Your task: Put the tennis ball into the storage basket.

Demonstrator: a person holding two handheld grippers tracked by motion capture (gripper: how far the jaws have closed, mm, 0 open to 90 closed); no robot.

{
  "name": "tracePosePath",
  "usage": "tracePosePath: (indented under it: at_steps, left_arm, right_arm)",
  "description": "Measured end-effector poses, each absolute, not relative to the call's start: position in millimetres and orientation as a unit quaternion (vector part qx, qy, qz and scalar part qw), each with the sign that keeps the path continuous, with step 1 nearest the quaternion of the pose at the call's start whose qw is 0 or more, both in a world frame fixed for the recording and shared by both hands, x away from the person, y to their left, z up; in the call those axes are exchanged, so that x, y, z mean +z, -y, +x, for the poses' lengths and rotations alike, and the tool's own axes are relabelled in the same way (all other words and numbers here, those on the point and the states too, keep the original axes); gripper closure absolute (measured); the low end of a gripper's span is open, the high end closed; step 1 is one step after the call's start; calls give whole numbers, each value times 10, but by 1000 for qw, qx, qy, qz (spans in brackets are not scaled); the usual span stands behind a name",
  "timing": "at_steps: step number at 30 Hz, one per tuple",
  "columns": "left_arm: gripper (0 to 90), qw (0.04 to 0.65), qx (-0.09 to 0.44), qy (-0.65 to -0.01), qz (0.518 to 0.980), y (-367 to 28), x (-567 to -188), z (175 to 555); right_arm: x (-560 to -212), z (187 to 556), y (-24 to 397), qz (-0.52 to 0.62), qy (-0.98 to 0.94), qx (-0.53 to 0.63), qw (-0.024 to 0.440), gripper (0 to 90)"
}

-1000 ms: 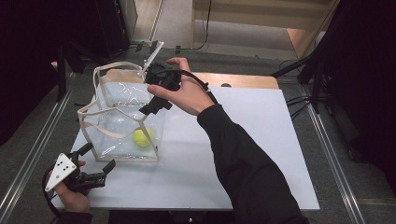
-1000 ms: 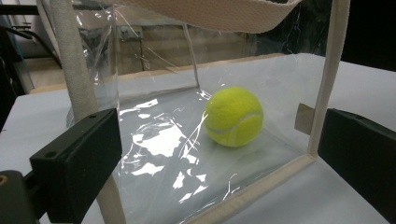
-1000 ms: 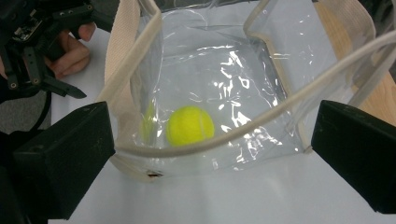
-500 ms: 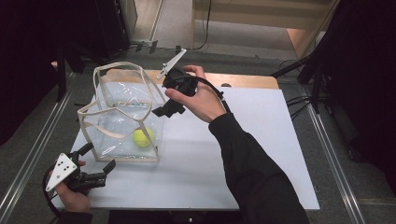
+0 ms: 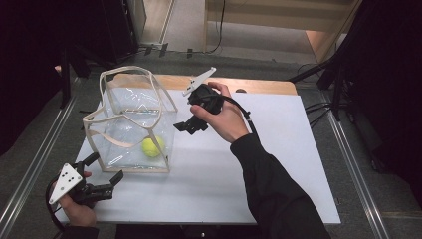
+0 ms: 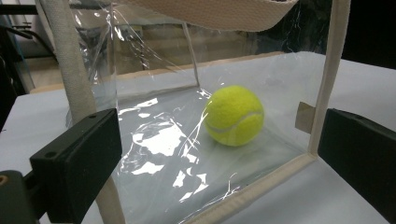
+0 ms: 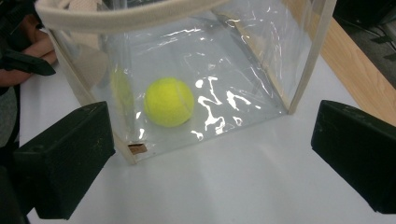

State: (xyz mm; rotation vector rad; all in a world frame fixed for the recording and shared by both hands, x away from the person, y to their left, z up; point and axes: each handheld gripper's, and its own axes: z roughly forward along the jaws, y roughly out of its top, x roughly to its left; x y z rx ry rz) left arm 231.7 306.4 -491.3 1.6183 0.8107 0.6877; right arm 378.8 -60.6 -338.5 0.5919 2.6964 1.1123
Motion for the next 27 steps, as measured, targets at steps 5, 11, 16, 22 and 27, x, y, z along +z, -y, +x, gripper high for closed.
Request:
tracePosePath:
  at_steps: [5,11,16,22,27]
  left_arm:
    - [0,567,293,-345,688,-3062,-4914,2317]
    - [0,567,293,-345,689,-3059,-4915,2316]
    - [0,567,293,-345,689,-3060,-4914,2315]
    - [0,566,294,-343,690,-3060,-4915,2316]
    - [0,566,293,-344,690,-3058,-4916,2314]
  right_arm:
    - [-3526,3729,662,214,-896,378,91,0]
    - [-3696,3653,745,222,-885,399,92,0]
    - [-3859,3573,828,239,-875,409,98,0]
    - [-4054,3454,940,253,-863,424,109,0]
    - [-4213,3374,1054,266,-852,436,110,0]
